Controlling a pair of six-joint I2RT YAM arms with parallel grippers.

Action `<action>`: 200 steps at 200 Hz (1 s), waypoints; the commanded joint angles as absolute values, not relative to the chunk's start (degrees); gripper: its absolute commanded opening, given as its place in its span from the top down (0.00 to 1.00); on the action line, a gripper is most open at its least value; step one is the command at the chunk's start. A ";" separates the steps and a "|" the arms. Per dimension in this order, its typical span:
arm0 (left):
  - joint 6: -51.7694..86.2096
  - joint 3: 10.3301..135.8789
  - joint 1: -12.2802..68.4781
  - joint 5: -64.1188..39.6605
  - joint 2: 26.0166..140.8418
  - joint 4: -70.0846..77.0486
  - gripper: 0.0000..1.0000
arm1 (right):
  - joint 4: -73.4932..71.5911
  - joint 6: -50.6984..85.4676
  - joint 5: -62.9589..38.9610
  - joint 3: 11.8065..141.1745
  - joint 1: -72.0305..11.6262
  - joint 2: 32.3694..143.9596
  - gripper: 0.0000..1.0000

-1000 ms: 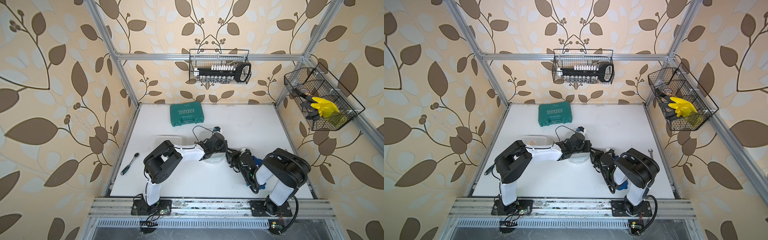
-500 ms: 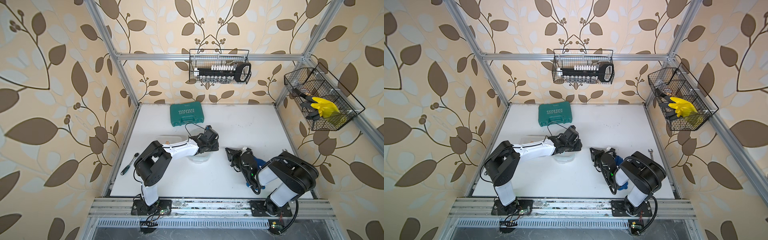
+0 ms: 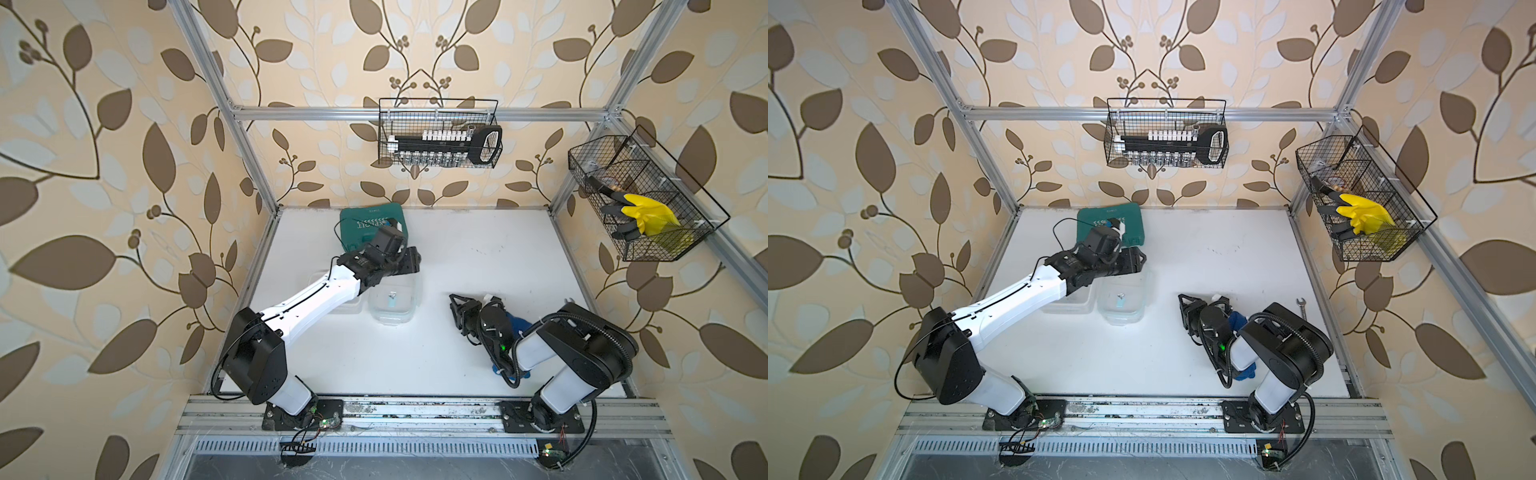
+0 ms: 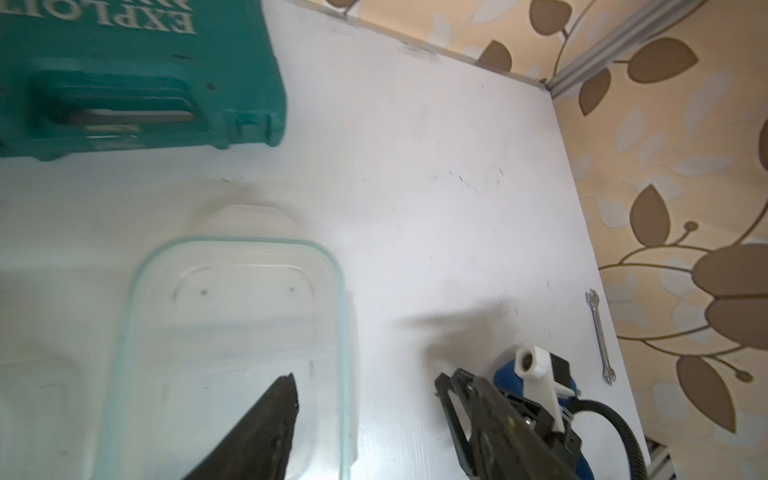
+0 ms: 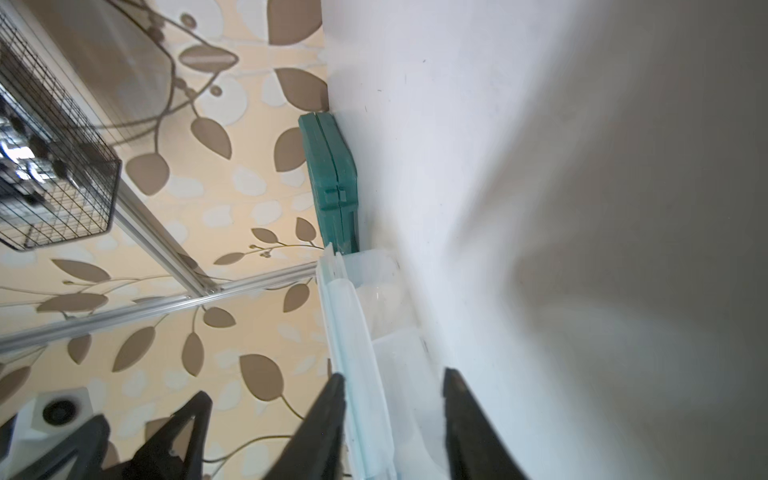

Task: Wipe the insides of the lunch boxes
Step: Open the fastener of the lunch box, then open the lid of the lunch box.

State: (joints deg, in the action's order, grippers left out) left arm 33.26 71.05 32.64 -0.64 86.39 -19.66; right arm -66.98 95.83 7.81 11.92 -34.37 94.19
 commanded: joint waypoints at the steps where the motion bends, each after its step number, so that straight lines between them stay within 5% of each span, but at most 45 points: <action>1: 31.73 66.74 28.28 -1.92 84.13 -22.71 0.29 | -61.71 91.52 5.26 15.00 -34.32 91.86 0.42; 70: 33.19 59.47 24.34 -8.70 86.72 -16.72 0.22 | -56.80 82.52 -8.07 27.22 -34.01 98.88 0.37; 200: 36.38 53.97 24.29 -12.23 92.03 -11.00 0.22 | -67.10 79.97 -12.13 30.63 -34.06 109.20 0.41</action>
